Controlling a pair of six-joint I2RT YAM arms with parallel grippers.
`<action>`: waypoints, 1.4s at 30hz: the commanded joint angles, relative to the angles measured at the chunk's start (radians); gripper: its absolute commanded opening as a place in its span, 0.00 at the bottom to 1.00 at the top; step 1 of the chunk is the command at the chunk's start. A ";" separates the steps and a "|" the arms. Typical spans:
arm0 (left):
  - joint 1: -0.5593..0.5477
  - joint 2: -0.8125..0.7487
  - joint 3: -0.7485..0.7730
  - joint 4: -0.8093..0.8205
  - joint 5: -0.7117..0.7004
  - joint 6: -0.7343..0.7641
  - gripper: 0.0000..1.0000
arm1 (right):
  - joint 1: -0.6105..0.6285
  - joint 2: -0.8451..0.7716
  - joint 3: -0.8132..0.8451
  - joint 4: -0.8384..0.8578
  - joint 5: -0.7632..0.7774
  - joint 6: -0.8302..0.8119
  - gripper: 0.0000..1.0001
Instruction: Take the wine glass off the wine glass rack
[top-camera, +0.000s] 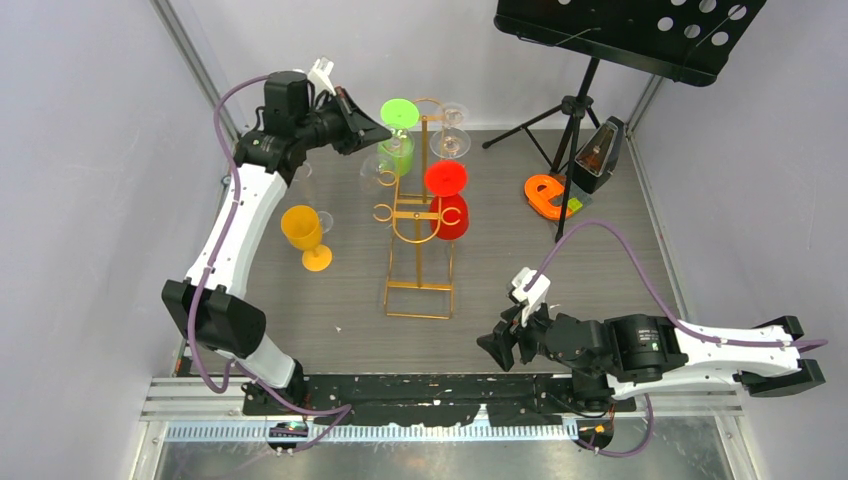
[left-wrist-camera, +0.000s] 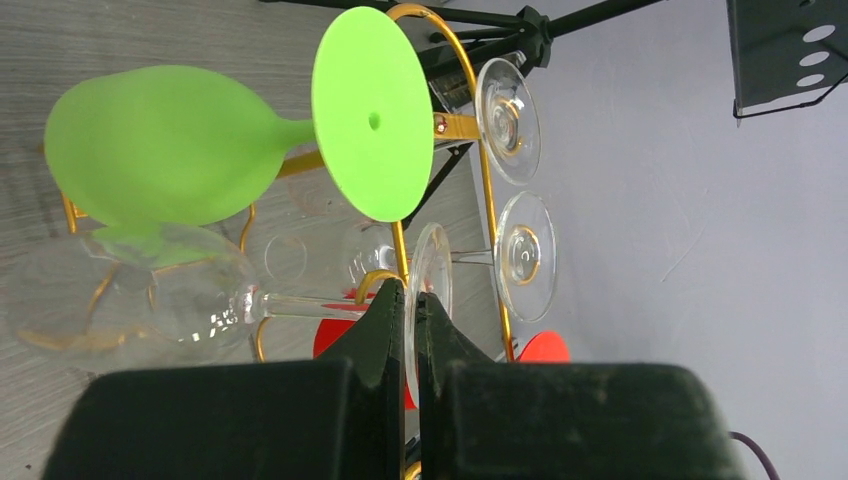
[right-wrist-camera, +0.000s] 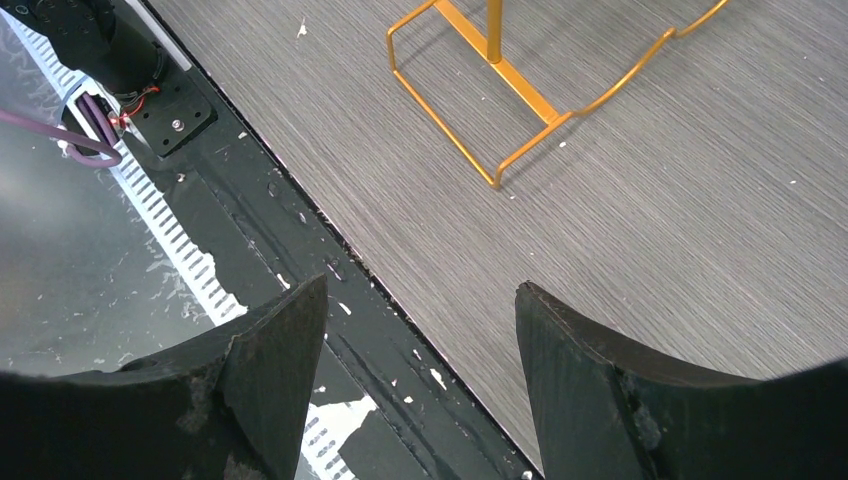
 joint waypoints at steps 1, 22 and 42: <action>-0.013 -0.031 0.041 -0.009 0.028 0.024 0.00 | 0.003 0.012 0.018 0.046 0.024 0.009 0.75; 0.059 -0.075 0.079 -0.018 0.047 0.022 0.00 | 0.004 0.049 0.034 0.052 0.019 0.004 0.75; 0.121 -0.070 0.064 0.023 0.084 0.019 0.00 | 0.004 0.046 0.033 0.050 0.025 0.006 0.75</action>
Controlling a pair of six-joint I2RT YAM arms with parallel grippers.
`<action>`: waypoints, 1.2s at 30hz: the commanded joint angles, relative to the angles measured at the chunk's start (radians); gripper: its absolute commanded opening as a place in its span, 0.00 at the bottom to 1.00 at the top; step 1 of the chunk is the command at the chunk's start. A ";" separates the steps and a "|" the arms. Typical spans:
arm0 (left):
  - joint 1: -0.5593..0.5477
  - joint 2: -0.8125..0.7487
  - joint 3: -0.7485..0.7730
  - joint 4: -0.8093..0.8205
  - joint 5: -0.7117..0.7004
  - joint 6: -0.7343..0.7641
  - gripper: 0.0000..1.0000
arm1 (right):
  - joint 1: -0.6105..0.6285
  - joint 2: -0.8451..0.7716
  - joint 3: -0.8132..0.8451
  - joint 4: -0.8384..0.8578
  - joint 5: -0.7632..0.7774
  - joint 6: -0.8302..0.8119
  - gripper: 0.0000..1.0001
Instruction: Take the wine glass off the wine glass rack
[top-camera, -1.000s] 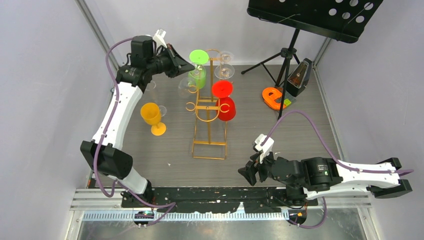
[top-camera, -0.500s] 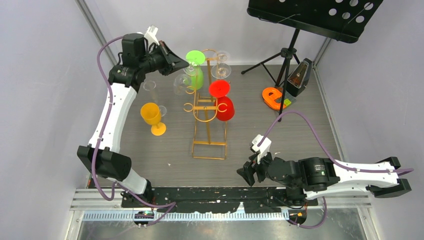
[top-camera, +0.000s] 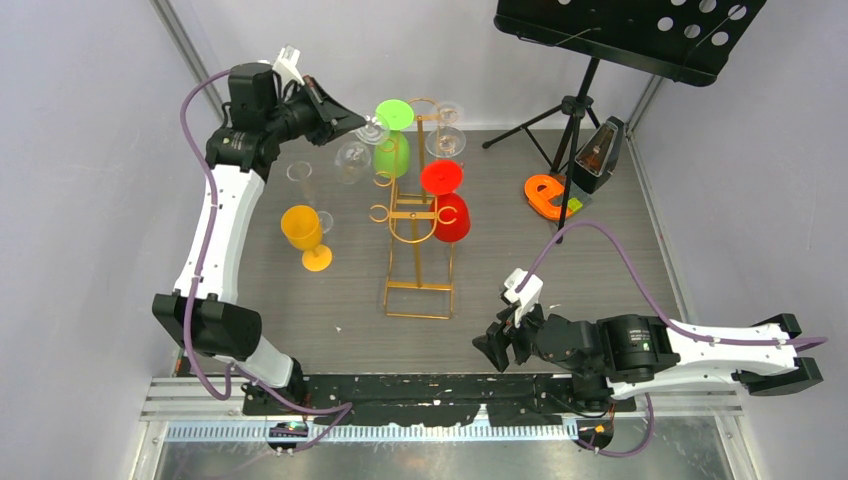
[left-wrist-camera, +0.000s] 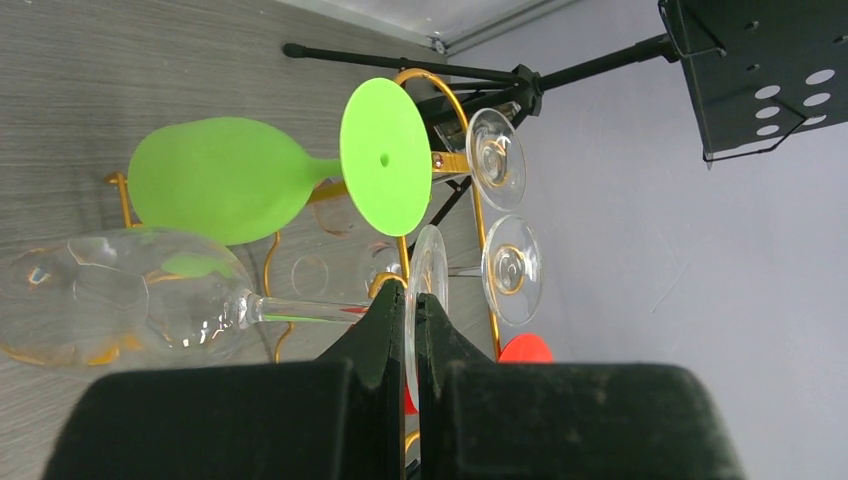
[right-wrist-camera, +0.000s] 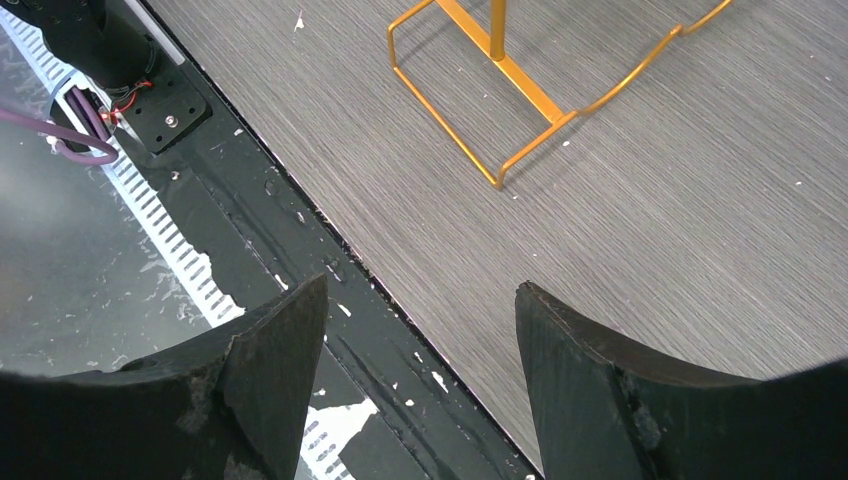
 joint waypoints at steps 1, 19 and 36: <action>0.006 -0.052 -0.001 0.077 0.062 0.009 0.00 | 0.003 0.000 0.035 0.031 0.025 0.004 0.75; 0.019 -0.350 -0.171 -0.061 0.057 0.174 0.00 | 0.002 -0.024 0.117 -0.061 0.054 0.042 0.77; -0.092 -0.786 -0.530 -0.235 0.040 0.398 0.00 | -0.006 -0.002 0.270 -0.127 0.092 0.096 0.82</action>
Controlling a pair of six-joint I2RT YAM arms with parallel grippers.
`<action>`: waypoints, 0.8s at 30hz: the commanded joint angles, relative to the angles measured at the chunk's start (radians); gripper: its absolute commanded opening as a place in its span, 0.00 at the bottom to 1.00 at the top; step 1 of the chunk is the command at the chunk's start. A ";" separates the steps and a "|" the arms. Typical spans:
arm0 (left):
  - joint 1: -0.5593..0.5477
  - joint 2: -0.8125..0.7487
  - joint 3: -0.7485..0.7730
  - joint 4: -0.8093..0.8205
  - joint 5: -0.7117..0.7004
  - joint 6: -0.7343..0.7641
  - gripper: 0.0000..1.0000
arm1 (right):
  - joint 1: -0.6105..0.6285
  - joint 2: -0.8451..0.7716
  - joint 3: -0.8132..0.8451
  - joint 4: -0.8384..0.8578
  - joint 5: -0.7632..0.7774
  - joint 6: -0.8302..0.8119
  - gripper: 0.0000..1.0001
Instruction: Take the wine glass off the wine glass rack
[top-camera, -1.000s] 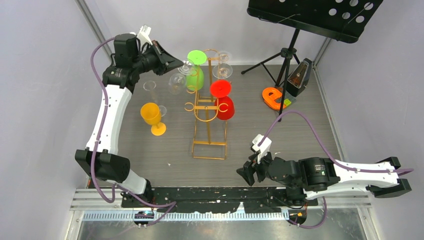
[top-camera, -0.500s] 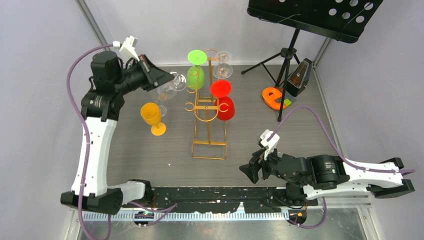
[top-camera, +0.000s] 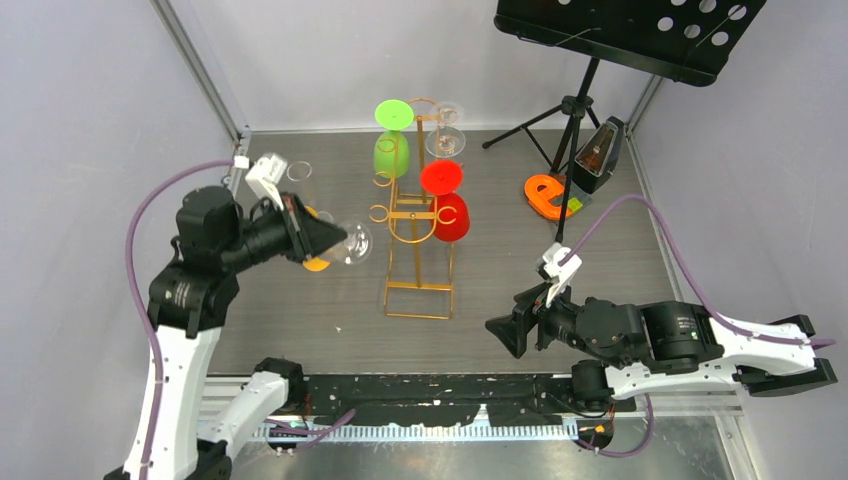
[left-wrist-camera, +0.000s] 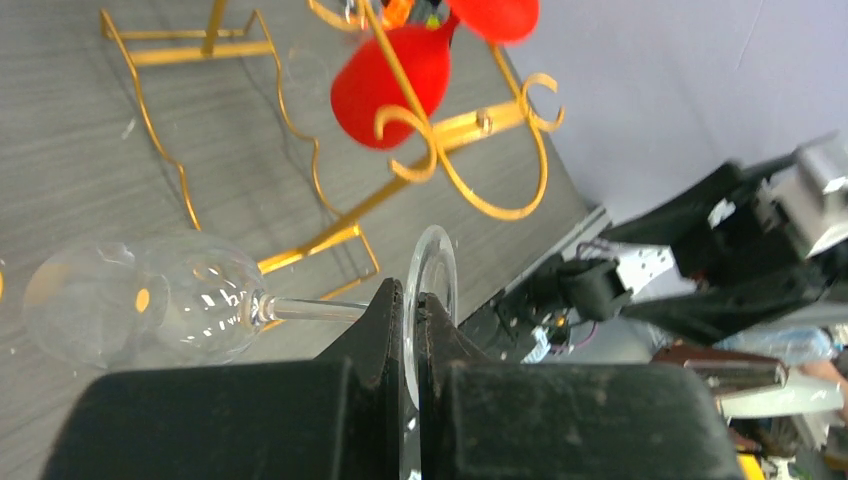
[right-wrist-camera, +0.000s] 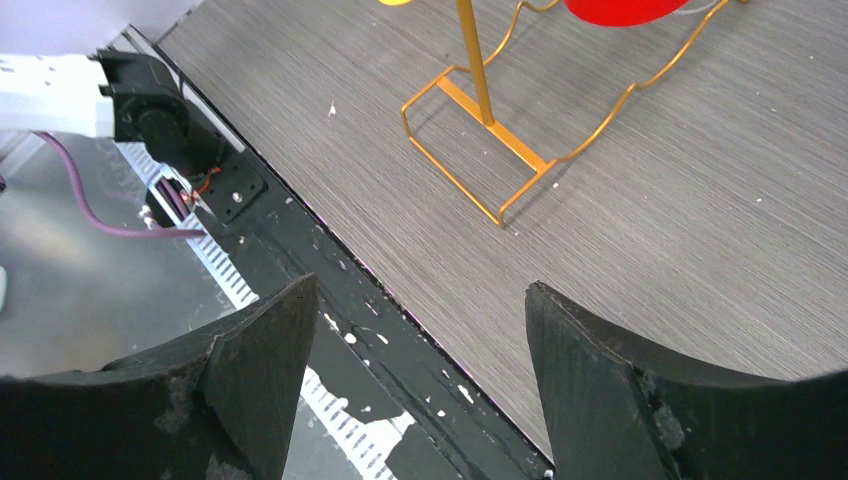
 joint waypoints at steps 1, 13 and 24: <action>-0.038 -0.115 -0.087 -0.004 0.011 0.080 0.00 | -0.006 0.023 0.072 0.002 0.042 0.038 0.82; -0.172 -0.324 -0.321 0.037 0.044 0.110 0.00 | -0.069 0.095 0.066 0.100 -0.071 0.078 0.82; -0.381 -0.321 -0.400 0.085 -0.107 0.163 0.00 | -0.261 0.123 -0.030 0.240 -0.329 0.109 0.81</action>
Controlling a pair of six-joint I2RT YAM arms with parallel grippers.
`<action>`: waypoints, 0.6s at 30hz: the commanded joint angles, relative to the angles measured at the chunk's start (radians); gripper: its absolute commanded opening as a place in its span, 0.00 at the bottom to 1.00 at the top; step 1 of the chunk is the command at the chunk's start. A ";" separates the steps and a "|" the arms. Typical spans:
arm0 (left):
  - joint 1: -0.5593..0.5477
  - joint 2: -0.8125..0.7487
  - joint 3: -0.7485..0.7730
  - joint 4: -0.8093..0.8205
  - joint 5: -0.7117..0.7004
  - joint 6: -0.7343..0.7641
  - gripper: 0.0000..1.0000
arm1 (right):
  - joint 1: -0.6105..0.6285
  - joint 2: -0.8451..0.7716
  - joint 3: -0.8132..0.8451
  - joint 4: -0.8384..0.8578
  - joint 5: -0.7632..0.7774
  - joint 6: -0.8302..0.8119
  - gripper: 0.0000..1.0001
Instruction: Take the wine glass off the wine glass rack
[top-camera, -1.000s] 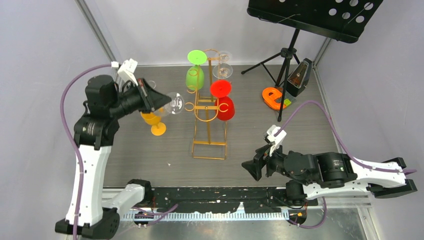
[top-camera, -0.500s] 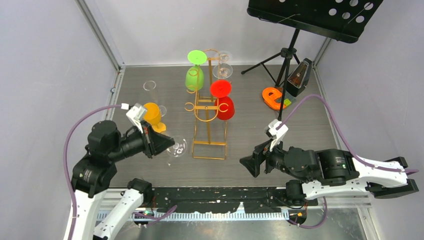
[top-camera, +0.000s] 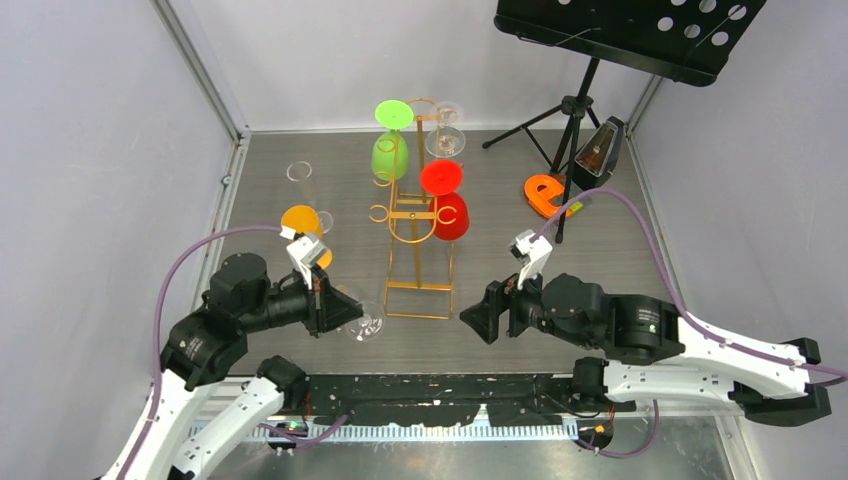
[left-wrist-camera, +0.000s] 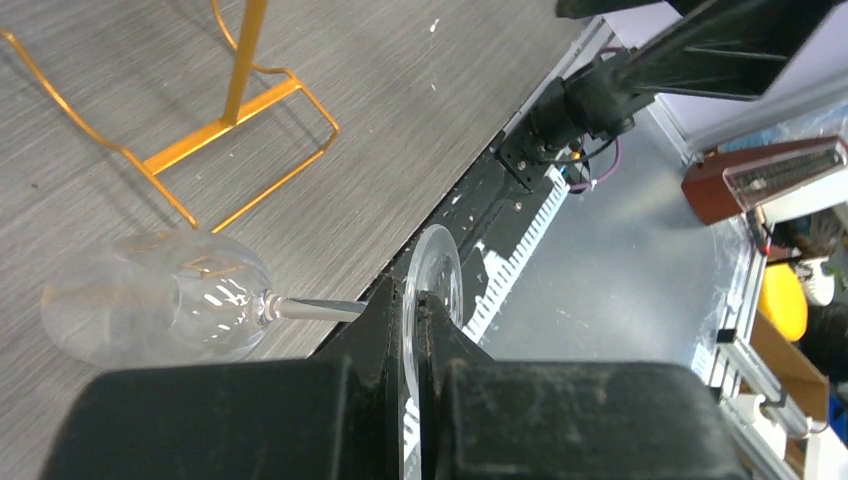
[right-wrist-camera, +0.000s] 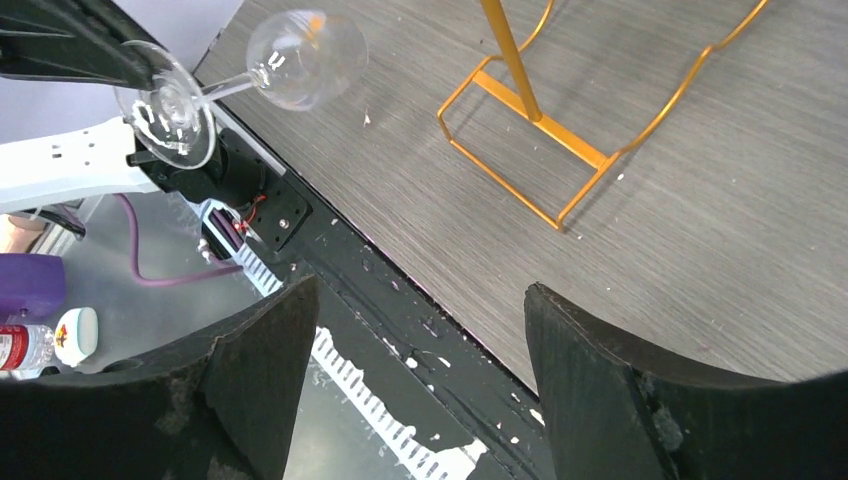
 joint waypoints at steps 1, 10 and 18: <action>-0.108 0.010 0.010 0.117 -0.098 0.055 0.00 | -0.045 0.017 -0.028 0.110 -0.104 0.034 0.81; -0.421 0.094 0.032 0.145 -0.382 0.102 0.00 | -0.090 0.024 -0.088 0.184 -0.157 0.083 0.80; -0.813 0.163 0.055 0.202 -0.788 0.169 0.00 | -0.112 -0.008 -0.168 0.231 -0.169 0.184 0.79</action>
